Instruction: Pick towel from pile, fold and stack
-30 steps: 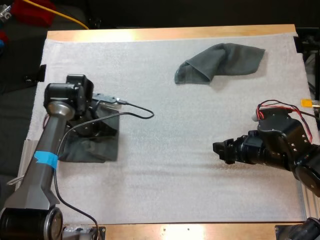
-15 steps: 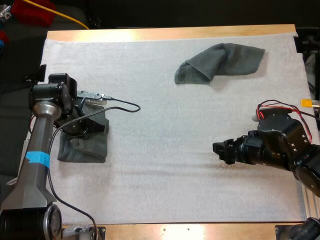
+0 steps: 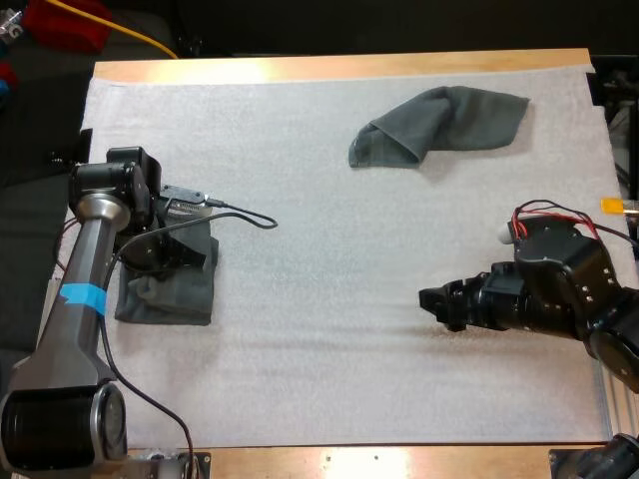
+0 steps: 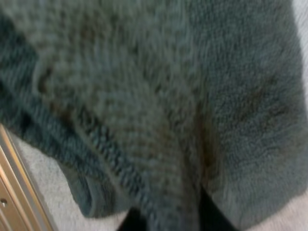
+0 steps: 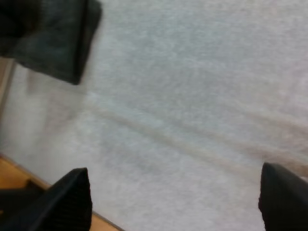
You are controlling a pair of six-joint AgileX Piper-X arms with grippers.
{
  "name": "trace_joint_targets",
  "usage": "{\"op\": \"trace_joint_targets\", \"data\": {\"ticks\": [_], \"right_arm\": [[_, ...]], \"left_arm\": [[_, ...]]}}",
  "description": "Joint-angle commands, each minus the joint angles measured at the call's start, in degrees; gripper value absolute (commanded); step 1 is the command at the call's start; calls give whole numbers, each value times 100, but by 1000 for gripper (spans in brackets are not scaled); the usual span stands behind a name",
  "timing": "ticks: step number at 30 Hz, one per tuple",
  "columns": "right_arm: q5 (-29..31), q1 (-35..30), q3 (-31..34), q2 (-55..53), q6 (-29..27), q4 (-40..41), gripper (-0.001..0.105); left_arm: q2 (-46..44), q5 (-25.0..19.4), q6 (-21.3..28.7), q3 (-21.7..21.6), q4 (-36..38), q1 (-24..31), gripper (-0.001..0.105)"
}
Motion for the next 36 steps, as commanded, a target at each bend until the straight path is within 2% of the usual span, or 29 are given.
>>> {"op": "trace_joint_targets", "data": {"ticks": [1, 3, 7, 8, 10, 15, 16, 24, 27, 28, 30, 31, 33, 36], "right_arm": [[-209, 4, -32, -57, 0, -158, 70], [-403, 4, -32, -57, 28, -422, 70], [-776, 4, -32, -57, 115, -771, 70], [-841, 4, -32, -57, 115, -827, 70], [-847, 4, -32, -57, 115, -834, 70], [-863, 4, -32, -57, 115, -834, 70], [-863, 4, -32, -57, 115, -834, 70], [-863, 4, -32, -57, 115, -834, 70], [-863, 4, -32, -57, 115, -834, 70], [-863, 4, -32, -57, 115, -834, 70], [-863, 4, -32, -57, 115, -834, 70], [-863, 4, -32, -57, 115, -834, 70], [-863, 4, -32, -57, 115, -834, 70], [-863, 4, -32, -57, 103, -829, 70]], "left_arm": [[38, -171, 36, -21, 7, 0, 6], [133, -215, 36, -21, -32, 0, 14], [250, -691, -39, -21, -31, 0, 43], [250, -924, -59, -21, -41, 0, 56], [250, -1194, -71, -21, -45, 0, 66], [174, -1870, -168, -21, -84, 0, 69], [-74, -1891, -246, -90, -139, 0, 69], [-435, -840, -263, -138, -127, 0, 69], [-550, -349, -271, -138, -145, 0, 69], [-585, -50, -314, -138, -182, 0, 69], [-589, 16, -329, -138, -190, 0, 69], [-592, 274, -367, -138, -212, 0, 69], [-595, 1202, -399, -138, -277, 0, 69], [-636, 1445, -398, -138, -286, -11, 69]]}}
